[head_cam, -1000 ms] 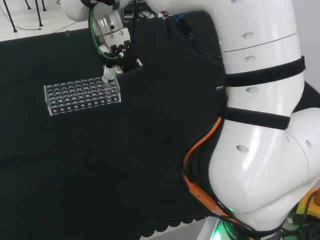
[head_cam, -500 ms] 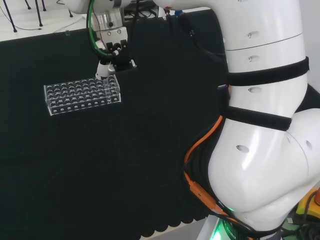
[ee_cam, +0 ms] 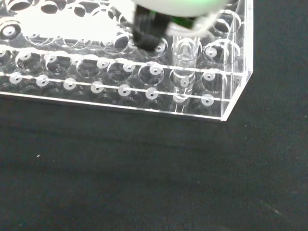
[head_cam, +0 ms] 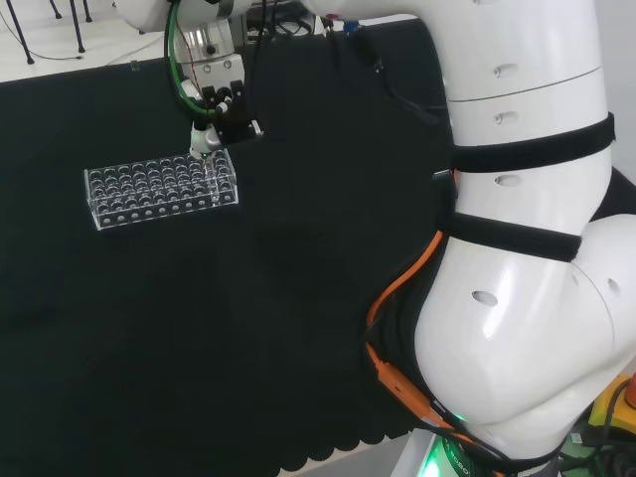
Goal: Pick up the test tube.
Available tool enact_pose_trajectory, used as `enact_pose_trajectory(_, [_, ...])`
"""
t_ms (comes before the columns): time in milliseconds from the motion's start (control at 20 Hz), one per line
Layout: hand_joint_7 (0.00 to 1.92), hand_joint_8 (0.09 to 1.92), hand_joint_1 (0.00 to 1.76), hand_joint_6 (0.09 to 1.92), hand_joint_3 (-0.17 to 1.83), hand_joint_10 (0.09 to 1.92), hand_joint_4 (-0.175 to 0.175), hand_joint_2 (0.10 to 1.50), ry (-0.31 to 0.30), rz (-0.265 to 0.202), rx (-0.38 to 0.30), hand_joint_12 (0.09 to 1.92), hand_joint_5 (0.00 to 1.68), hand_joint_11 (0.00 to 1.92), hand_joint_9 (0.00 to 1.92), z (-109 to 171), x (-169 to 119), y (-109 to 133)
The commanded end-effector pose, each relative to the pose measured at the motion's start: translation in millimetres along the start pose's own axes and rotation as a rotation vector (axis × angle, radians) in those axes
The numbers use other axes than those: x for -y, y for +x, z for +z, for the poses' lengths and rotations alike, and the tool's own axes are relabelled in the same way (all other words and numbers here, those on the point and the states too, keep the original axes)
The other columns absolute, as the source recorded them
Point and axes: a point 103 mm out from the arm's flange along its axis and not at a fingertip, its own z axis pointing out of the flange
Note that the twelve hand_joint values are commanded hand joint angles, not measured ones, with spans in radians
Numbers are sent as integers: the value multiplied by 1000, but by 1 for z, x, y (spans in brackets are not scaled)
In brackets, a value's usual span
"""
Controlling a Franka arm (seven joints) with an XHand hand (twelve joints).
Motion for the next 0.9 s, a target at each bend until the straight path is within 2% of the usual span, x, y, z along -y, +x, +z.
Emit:
enact_pose_trajectory(50, [1331, 819, 1418, 770, 784, 705, -175, 580, -180, 82, -27, 1151, 1218, 1045, 1234, -4, 7, 1])
enact_pose_trajectory(150, [1359, 769, 1433, 739, 830, 718, -175, 542, -211, 81, -39, 1090, 1250, 1151, 1251, -8, 7, 0])
enact_pose_trajectory(350, [1388, 702, 1439, 692, 847, 706, -175, 520, -252, 74, -51, 1044, 1281, 1221, 1275, -14, 5, -2])
enact_pose_trajectory(900, [1404, 672, 1441, 672, 859, 700, -175, 507, -283, 47, -60, 1030, 1297, 1243, 1287, -31, 7, -2])
